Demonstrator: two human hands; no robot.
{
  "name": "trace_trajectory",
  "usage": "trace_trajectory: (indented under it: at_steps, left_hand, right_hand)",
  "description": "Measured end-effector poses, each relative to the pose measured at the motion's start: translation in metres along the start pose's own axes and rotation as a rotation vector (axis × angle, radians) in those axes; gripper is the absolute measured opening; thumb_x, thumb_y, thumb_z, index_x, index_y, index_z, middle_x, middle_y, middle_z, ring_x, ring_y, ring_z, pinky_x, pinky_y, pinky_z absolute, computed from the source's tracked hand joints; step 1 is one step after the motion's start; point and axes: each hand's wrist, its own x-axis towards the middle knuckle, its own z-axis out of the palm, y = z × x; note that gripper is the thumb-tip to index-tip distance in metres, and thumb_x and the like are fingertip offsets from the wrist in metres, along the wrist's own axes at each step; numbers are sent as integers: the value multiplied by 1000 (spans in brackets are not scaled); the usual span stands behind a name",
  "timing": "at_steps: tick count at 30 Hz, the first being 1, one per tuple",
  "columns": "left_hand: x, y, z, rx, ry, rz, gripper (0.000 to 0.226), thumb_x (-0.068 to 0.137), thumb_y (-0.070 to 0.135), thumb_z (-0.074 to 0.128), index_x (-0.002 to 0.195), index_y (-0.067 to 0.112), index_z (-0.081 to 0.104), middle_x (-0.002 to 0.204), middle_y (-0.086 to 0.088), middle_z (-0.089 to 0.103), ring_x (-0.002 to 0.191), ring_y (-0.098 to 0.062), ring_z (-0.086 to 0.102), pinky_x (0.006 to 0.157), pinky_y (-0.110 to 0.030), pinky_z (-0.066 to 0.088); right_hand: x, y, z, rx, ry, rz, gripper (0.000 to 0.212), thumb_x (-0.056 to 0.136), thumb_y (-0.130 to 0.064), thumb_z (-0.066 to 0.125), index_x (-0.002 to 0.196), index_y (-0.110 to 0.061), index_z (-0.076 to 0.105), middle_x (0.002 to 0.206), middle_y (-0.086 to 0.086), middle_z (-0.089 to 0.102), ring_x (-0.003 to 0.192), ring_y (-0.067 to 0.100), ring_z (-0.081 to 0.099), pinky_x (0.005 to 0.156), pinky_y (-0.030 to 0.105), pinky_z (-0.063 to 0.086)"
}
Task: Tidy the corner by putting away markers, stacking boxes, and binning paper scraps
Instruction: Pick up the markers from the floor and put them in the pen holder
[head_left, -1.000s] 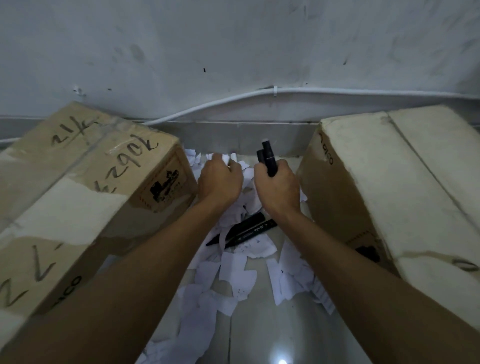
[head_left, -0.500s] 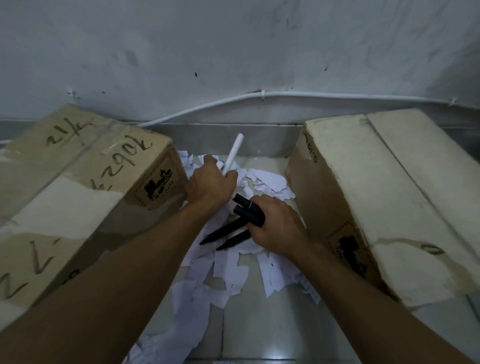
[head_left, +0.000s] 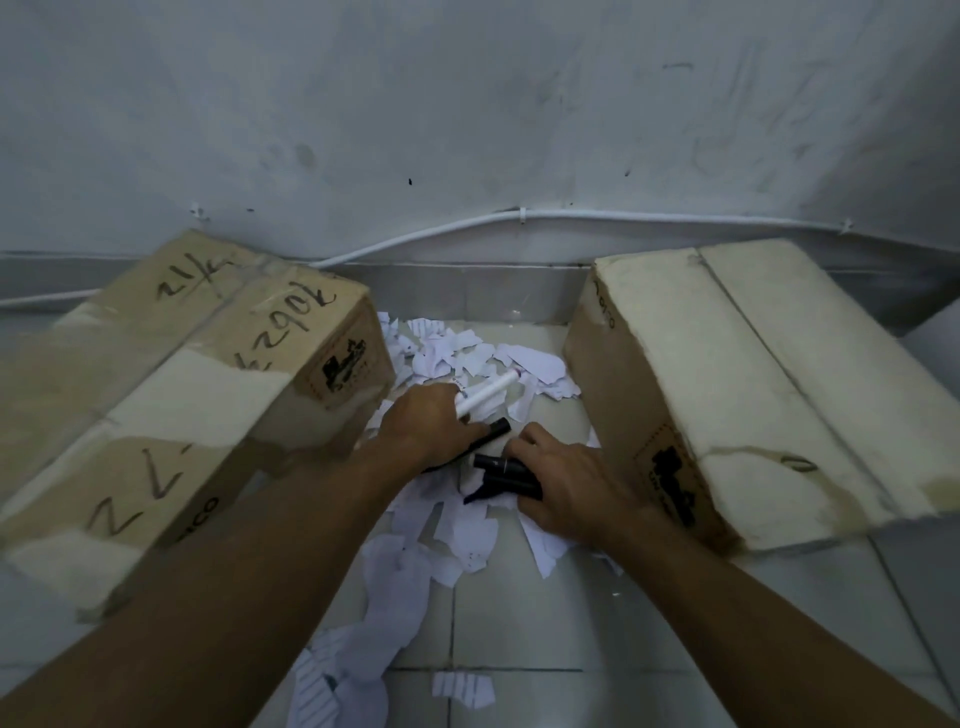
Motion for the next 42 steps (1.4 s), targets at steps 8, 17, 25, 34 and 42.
trace_trajectory:
  at_steps: [8, 17, 25, 34, 42]
  left_hand:
    - [-19, 2, 18, 15, 22, 90, 32, 81, 48, 68, 93, 19, 62, 89, -3, 63, 85, -25, 62, 67, -31, 47]
    - [-27, 43, -29, -408, 408, 70, 29, 87, 43, 57, 98, 19, 46, 73, 1, 58, 61, -18, 57, 53, -30, 40]
    - [-47, 64, -40, -923, 283, -5, 16, 90, 25, 56, 99, 14, 48, 78, -8, 61, 62, -19, 63, 59, -37, 54]
    - [-54, 78, -55, -1109, 339, -96, 25, 87, 25, 68, 78, 6, 54, 57, -9, 53, 39, -14, 49, 42, -26, 49]
    - [-65, 114, -80, -1071, 337, 72, 23, 91, 19, 66, 107, 9, 52, 79, -12, 61, 59, -17, 59, 50, -20, 52]
  right_hand:
    - [-18, -8, -21, 382, 445, 258, 19, 77, -18, 67, 88, -19, 51, 67, -4, 48, 57, 16, 45, 49, 21, 31]
    - [8, -34, -53, 950, 636, 619, 27, 94, -30, 67, 80, -7, 62, 69, 12, 65, 60, 18, 61, 56, 23, 51]
    - [11, -49, -68, 1161, 569, 581, 13, 92, -16, 69, 94, -4, 63, 65, 4, 61, 45, 12, 49, 44, 28, 45]
    - [-1, -43, -78, 1157, 607, 576, 15, 90, -20, 72, 91, -8, 64, 57, 3, 58, 47, 18, 54, 51, 35, 55]
    - [-1, -39, -130, 1052, 726, 516, 7, 89, -28, 70, 90, -26, 64, 72, 0, 62, 64, 18, 58, 63, 36, 52]
